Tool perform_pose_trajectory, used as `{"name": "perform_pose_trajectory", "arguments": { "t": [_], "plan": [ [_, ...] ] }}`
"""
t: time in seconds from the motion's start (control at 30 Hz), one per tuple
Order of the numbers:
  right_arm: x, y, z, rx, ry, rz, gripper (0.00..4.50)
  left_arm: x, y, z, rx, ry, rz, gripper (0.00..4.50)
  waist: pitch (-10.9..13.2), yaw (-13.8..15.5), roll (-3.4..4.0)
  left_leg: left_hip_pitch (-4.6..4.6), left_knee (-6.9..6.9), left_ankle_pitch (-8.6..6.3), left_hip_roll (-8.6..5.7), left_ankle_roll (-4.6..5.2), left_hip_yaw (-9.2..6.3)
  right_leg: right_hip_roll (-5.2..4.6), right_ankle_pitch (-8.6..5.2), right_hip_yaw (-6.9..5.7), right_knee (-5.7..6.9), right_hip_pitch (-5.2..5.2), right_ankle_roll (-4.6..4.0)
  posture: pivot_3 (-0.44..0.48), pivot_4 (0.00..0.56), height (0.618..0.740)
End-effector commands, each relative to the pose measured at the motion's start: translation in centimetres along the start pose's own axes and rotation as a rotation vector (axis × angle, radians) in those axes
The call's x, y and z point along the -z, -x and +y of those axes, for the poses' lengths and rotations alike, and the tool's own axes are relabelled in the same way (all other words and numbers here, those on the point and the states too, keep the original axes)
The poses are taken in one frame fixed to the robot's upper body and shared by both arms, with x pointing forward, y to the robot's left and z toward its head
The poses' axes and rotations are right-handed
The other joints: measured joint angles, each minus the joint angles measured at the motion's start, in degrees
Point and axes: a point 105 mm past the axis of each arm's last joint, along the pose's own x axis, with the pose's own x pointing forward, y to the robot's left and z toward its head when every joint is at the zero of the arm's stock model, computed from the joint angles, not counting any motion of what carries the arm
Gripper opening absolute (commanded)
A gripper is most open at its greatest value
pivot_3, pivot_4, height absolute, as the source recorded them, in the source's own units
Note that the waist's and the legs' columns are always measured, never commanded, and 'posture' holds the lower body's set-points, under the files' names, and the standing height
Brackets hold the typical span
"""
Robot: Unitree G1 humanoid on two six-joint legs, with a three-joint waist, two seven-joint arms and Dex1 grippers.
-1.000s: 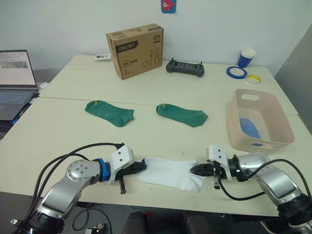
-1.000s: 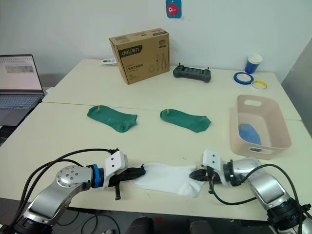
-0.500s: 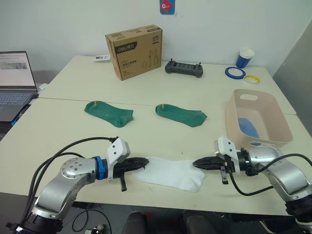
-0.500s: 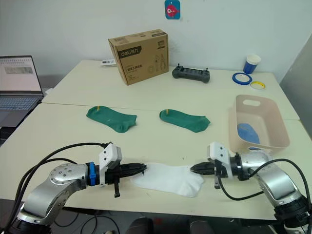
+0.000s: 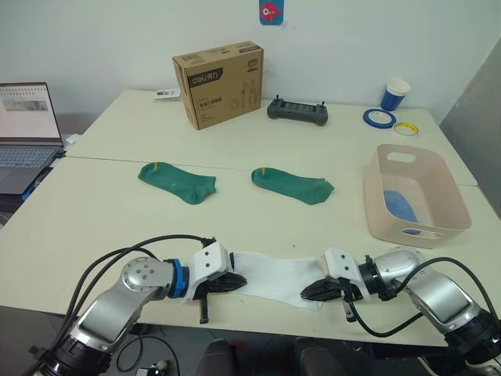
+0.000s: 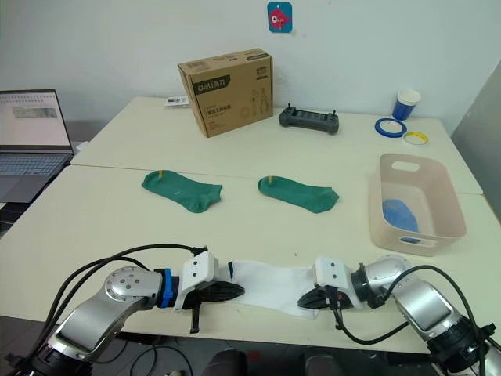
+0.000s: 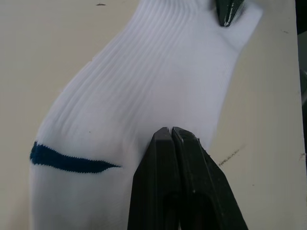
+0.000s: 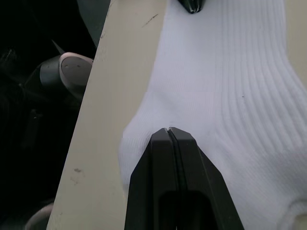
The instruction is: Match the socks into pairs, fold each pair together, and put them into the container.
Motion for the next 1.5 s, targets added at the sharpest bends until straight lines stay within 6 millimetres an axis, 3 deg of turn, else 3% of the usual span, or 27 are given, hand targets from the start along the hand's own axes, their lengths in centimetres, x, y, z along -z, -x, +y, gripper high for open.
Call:
{"name": "perform_pose_trajectory", "arguments": {
  "t": [0.03,0.17,0.23,0.3,0.4,0.63,0.83,0.93,1.1,1.2,1.3,1.4,1.5],
  "plan": [
    [1.8,1.3,0.0,0.012,-0.010,0.091,0.00,1.0,1.3,1.3,-0.058,0.081,0.028,0.04,-0.01,-0.01,-0.01,0.00,0.00,0.00,0.00,0.00,0.01,0.00,0.00,0.00,0.00,0.00,0.00,0.000,0.150,0.740],
    [1.7,2.0,0.1,0.010,0.005,0.104,0.00,0.4,2.0,1.4,-0.061,0.121,0.002,0.04,-0.02,0.00,-0.02,0.00,0.00,0.00,-0.01,0.00,0.00,-0.01,0.01,0.00,0.00,0.02,0.02,0.000,0.150,0.740],
    [0.8,2.3,-0.1,0.022,-0.015,0.056,0.00,-0.6,2.3,1.6,-0.065,0.146,-0.042,0.04,-0.02,-0.01,-0.02,0.00,0.00,0.00,0.00,0.00,0.00,-0.01,0.02,-0.01,0.00,0.02,0.03,0.000,0.150,0.740],
    [-1.6,2.7,-1.0,0.059,-0.021,-0.049,0.00,-1.7,2.7,2.0,-0.073,0.151,-0.091,0.04,-0.01,0.00,-0.03,-0.01,0.00,0.00,0.00,0.00,-0.01,-0.01,0.10,-0.02,0.01,0.02,0.18,0.000,0.150,0.740],
    [-3.3,2.6,-2.2,0.110,-0.034,-0.146,0.00,-2.2,2.8,2.5,-0.094,0.156,-0.119,0.04,-0.01,-0.04,-0.03,-0.03,0.01,0.00,0.01,0.00,-0.03,0.00,0.18,-0.02,0.03,-0.01,0.31,0.000,0.150,0.740],
    [-1.3,0.5,-4.5,0.196,-0.064,-0.126,0.00,-1.5,1.6,4.1,-0.150,0.156,-0.099,0.04,0.00,0.01,-0.01,-0.12,-0.02,0.00,-0.02,0.00,-0.02,0.03,0.17,-0.02,0.00,-0.06,0.31,0.000,0.150,0.740],
    [0.7,1.5,-4.2,0.186,-0.033,-0.036,0.00,-0.1,1.9,4.4,-0.176,0.159,-0.047,0.04,0.00,0.03,-0.01,-0.14,-0.02,0.00,-0.01,0.00,-0.05,0.03,0.16,-0.03,-0.01,-0.06,0.31,0.000,0.150,0.740],
    [0.3,2.7,-3.9,0.192,-0.042,-0.050,0.00,0.0,2.2,4.2,-0.174,0.158,-0.054,0.04,0.00,0.05,-0.01,-0.13,-0.01,0.00,-0.01,0.00,-0.05,0.03,0.16,-0.03,-0.01,-0.05,0.32,0.000,0.150,0.740],
    [-2.7,4.5,-2.9,0.197,-0.163,-0.189,0.00,-2.3,2.6,3.7,-0.156,0.143,-0.170,0.04,0.00,0.04,-0.01,-0.13,-0.01,0.00,0.01,0.00,-0.06,0.02,0.17,-0.04,0.02,-0.05,0.32,0.000,0.150,0.740],
    [-2.8,5.6,-2.4,0.233,-0.246,-0.216,0.00,-2.5,3.2,3.4,-0.149,0.079,-0.158,0.04,0.00,0.04,-0.01,-0.14,-0.02,0.00,0.01,0.00,-0.08,0.03,0.16,-0.04,0.02,-0.04,0.32,0.000,0.150,0.740],
    [-2.3,6.0,-1.4,0.245,-0.329,-0.213,0.61,-3.5,4.0,2.8,-0.126,0.051,-0.203,0.00,0.00,0.03,-0.01,-0.14,-0.03,0.00,0.01,0.00,-0.07,0.02,0.15,-0.03,-0.01,-0.05,0.31,0.000,0.150,0.740],
    [-0.5,5.6,-0.1,0.262,-0.404,-0.147,1.65,-4.1,5.1,1.3,-0.037,0.040,-0.196,0.62,0.00,0.02,-0.02,-0.15,-0.03,0.00,0.02,0.00,-0.07,0.02,0.15,-0.04,-0.01,-0.07,0.30,0.000,0.150,0.740],
    [0.4,4.2,0.2,0.285,-0.422,-0.125,2.76,-3.8,5.6,1.2,-0.043,0.016,-0.164,1.59,0.00,0.00,-0.01,-0.13,-0.07,0.00,0.02,0.00,-0.05,0.02,0.12,-0.03,-0.01,-0.07,0.27,0.000,0.150,0.740]
  ]
}}
